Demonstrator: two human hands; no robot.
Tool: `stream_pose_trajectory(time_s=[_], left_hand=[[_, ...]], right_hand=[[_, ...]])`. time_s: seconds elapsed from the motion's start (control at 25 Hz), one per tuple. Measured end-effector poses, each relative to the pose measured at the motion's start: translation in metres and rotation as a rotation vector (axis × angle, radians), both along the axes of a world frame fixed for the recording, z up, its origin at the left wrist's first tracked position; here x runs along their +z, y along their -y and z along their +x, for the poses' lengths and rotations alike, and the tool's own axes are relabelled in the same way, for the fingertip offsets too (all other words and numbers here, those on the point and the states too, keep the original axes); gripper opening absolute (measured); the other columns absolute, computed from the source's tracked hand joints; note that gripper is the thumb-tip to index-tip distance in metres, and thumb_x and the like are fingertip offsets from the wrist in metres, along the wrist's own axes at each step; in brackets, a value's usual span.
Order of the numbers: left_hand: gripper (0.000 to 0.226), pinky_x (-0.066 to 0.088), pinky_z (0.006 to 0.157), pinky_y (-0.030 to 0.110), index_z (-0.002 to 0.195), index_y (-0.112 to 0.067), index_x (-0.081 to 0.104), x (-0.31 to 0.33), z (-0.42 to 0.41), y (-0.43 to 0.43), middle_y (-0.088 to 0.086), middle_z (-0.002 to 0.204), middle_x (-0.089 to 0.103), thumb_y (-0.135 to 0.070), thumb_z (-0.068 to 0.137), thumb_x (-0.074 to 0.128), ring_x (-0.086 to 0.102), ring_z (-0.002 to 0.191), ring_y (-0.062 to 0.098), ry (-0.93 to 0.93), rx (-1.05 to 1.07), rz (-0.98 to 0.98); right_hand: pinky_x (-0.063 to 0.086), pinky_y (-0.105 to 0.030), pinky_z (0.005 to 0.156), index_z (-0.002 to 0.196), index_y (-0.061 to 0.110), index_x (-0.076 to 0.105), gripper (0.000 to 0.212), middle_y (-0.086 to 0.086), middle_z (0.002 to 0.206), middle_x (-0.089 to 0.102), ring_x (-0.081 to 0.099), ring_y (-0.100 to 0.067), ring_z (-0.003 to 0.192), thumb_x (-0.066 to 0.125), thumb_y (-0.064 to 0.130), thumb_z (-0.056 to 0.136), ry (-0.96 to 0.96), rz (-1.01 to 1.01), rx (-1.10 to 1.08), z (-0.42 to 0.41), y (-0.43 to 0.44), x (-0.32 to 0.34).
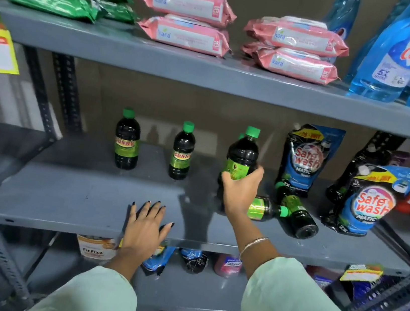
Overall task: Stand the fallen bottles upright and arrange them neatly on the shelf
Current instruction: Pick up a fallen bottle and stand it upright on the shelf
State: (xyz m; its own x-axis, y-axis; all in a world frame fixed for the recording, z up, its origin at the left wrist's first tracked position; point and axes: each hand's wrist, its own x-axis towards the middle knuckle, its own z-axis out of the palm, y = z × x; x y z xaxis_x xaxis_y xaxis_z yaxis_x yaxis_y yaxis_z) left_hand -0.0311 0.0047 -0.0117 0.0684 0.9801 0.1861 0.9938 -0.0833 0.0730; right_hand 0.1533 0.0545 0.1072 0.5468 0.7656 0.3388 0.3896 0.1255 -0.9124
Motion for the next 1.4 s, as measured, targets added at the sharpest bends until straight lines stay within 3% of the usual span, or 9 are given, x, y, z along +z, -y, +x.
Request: stream_pose_trajectory(time_s=[0.32,0.44,0.52,0.6,0.8,1.04,1.2,1.28,1.4], left_hand=[[0.056,0.012,0.114,0.052,0.142,-0.018,0.027,0.009,-0.119,0.017,0.0,0.154,0.027,-0.048,0.095,0.026,0.02,0.142,0.022,0.022,0.203,-0.01],[0.06,0.012,0.116,0.048,0.144,-0.016,0.021,0.002,-0.159,0.019,0.001,0.156,0.021,-0.05,0.094,0.024,0.016,0.143,0.022,0.043,0.191,-0.03],[0.061,0.01,0.116,0.047,0.145,-0.017,0.017,-0.002,-0.179,0.017,0.0,0.157,0.018,-0.051,0.094,0.023,0.013,0.144,0.021,0.048,0.166,-0.036],[0.063,0.008,0.117,0.046,0.145,-0.018,0.013,-0.004,-0.195,0.012,-0.001,0.157,0.014,-0.053,0.093,0.02,0.01,0.144,0.02,0.043,0.121,-0.04],[0.067,0.004,0.117,0.046,0.146,-0.019,0.009,-0.009,-0.211,0.003,-0.001,0.158,0.011,-0.056,0.091,0.02,0.007,0.145,0.02,0.031,0.053,-0.045],[0.065,0.006,0.116,0.047,0.144,-0.019,0.016,-0.014,-0.211,0.002,0.0,0.156,0.018,-0.056,0.09,0.021,0.012,0.144,0.022,0.038,0.046,-0.019],[0.065,0.006,0.116,0.047,0.144,-0.019,0.018,-0.015,-0.212,0.002,0.0,0.156,0.02,-0.056,0.09,0.022,0.013,0.144,0.022,0.049,0.048,-0.012],[0.065,0.005,0.116,0.047,0.144,-0.02,0.016,-0.015,-0.212,0.002,0.0,0.156,0.019,-0.056,0.09,0.022,0.012,0.144,0.022,0.054,0.05,-0.012],[0.065,0.006,0.116,0.047,0.144,-0.02,0.016,-0.015,-0.211,0.003,0.0,0.156,0.018,-0.056,0.09,0.021,0.011,0.144,0.021,0.045,0.059,-0.005]], right_hand=[[0.044,-0.035,0.082,0.113,0.006,0.036,0.062,-0.014,0.117,0.045,0.056,-0.036,0.101,0.073,0.008,0.065,-0.084,-0.036,0.265,-0.144,-0.002,-0.018],[0.04,-0.027,0.082,0.117,0.002,0.035,0.065,-0.016,0.122,0.041,0.05,-0.023,0.095,0.074,0.002,0.065,-0.097,-0.056,0.286,-0.196,0.0,-0.031],[0.032,-0.015,0.073,0.115,-0.001,0.036,0.062,-0.016,0.119,0.04,0.039,-0.008,0.084,0.072,-0.002,0.065,-0.09,-0.064,0.293,-0.222,0.001,-0.041],[0.031,-0.012,0.067,0.114,0.0,0.035,0.06,-0.014,0.117,0.039,0.036,-0.005,0.079,0.071,-0.003,0.065,-0.095,-0.08,0.287,-0.243,0.001,-0.05],[0.038,-0.019,0.077,0.118,0.003,0.034,0.065,-0.006,0.115,0.033,0.043,-0.014,0.092,0.071,-0.003,0.065,-0.068,-0.091,0.226,-0.27,-0.003,-0.056],[0.04,-0.026,0.084,0.13,0.005,0.028,0.074,-0.011,0.127,0.035,0.045,-0.018,0.104,0.069,0.003,0.068,0.004,-0.079,0.225,-0.273,0.003,-0.065],[0.047,-0.038,0.09,0.135,0.011,0.026,0.074,-0.013,0.126,0.048,0.052,-0.029,0.111,0.063,0.006,0.071,-0.029,-0.092,0.295,-0.27,0.005,-0.067],[0.045,-0.035,0.088,0.133,0.01,0.029,0.071,-0.013,0.124,0.05,0.052,-0.031,0.111,0.063,0.006,0.072,-0.011,-0.106,0.27,-0.27,0.006,-0.07],[0.028,-0.017,0.09,0.133,0.005,0.031,0.076,-0.014,0.127,0.042,0.036,-0.028,0.122,0.072,0.01,0.07,0.062,-0.097,0.215,-0.268,0.007,-0.073]])
